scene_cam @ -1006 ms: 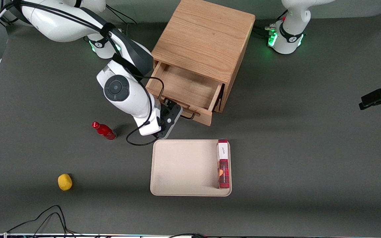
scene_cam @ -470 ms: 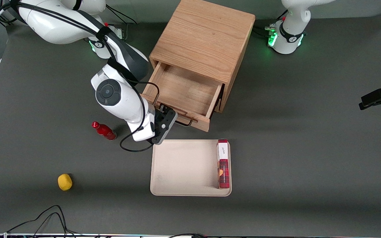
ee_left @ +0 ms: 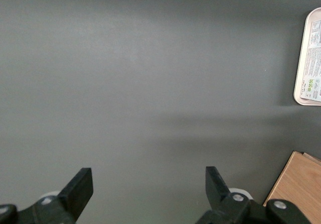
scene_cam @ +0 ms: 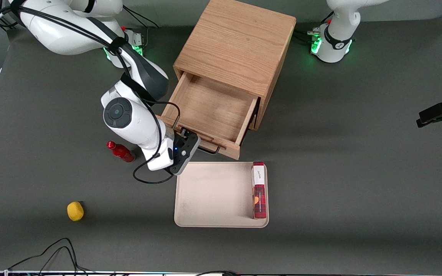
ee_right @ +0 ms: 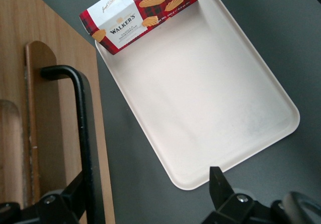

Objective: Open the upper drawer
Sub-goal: 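Pull the upper drawer outward by its handle with the right gripper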

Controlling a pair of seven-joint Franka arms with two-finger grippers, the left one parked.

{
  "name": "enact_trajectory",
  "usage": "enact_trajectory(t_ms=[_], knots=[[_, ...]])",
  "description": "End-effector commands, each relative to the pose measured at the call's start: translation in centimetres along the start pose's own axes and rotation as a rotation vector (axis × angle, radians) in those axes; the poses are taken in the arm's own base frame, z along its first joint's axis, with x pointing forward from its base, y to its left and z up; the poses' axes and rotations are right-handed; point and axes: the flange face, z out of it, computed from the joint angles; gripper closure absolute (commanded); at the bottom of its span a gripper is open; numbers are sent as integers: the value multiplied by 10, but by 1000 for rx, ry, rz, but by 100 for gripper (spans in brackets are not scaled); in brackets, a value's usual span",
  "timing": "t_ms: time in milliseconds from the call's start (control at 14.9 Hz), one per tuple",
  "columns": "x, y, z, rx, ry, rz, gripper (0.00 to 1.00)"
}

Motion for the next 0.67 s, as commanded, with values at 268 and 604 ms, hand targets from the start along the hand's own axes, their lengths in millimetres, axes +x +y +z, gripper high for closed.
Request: enact_trajectory(t_ms=[268,604], knots=[[2,27,-3,-54,51,3,0],[-2,42,-9,-74,74,20,0]])
